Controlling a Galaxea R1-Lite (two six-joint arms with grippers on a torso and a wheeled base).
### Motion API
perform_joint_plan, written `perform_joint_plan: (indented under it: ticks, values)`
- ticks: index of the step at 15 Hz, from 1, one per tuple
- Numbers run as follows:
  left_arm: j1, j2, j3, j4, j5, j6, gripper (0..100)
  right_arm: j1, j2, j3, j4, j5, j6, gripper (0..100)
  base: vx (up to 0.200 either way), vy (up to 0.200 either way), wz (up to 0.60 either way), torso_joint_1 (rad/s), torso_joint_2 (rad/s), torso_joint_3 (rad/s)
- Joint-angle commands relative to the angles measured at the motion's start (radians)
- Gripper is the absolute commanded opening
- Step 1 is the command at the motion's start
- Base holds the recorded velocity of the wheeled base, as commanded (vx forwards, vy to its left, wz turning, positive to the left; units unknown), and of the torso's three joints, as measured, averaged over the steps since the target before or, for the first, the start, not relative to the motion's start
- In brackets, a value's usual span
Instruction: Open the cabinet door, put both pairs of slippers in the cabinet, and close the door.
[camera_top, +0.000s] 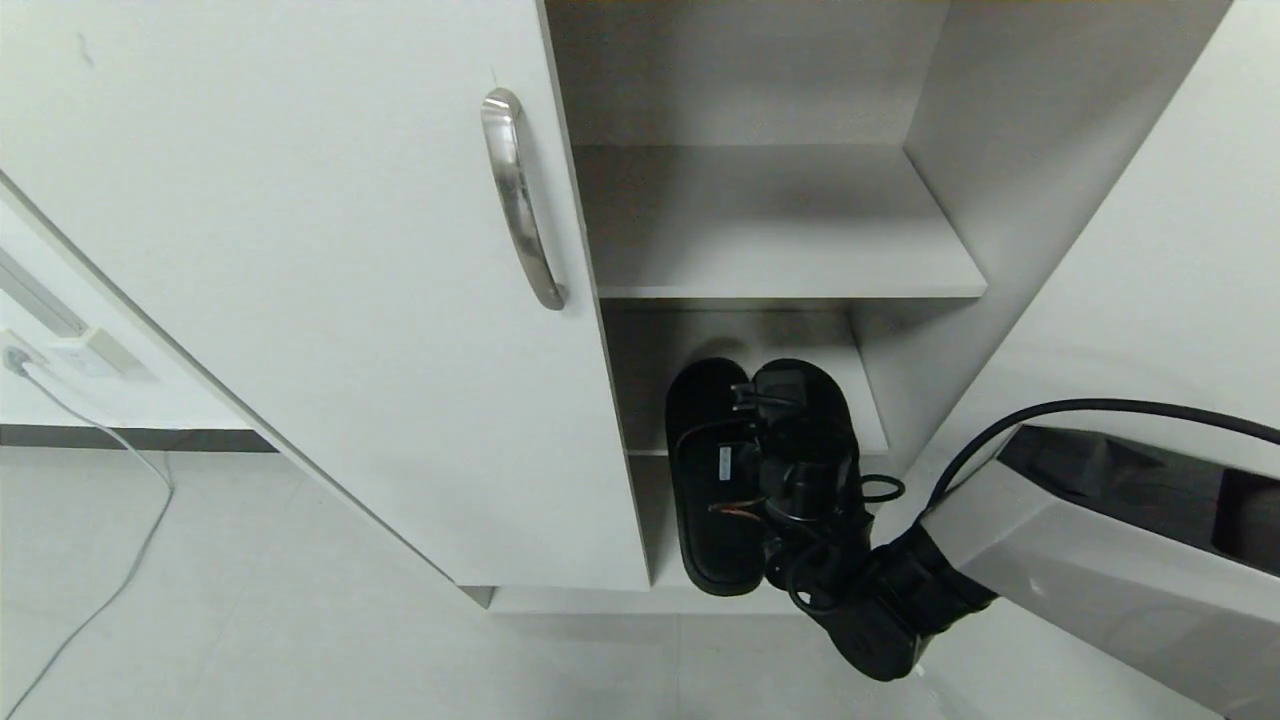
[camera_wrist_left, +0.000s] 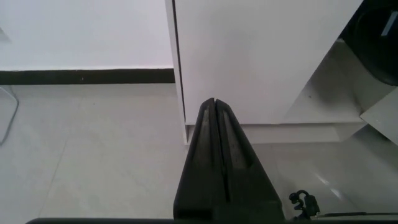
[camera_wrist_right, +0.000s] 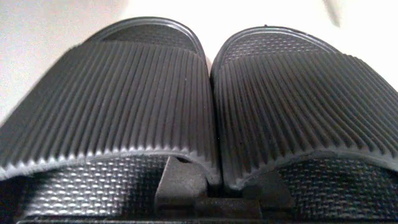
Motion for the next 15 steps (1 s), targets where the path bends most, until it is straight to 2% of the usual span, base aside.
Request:
perform_joint_plan:
  ticks: [1, 10, 15]
  values:
    - [0.001, 0.001, 0.0, 0.0, 0.0, 0.0, 0, -0.024, 0.061, -0.116, 0.051, 0.001, 0.003, 0, 0.0, 0.0, 0.0, 0.0, 0.0, 0.0]
    - [0.0, 0.001, 0.0, 0.0, 0.0, -0.001, 0, -0.097, 0.125, -0.53, 0.374, 0.033, 0.003, 0, 0.0, 0.0, 0.0, 0.0, 0.0, 0.0]
    - [0.001, 0.001, 0.0, 0.0, 0.0, -0.006, 0, -0.131, 0.162, -0.633, 0.418, 0.051, 0.003, 0, 0.0, 0.0, 0.0, 0.0, 0.0, 0.0]
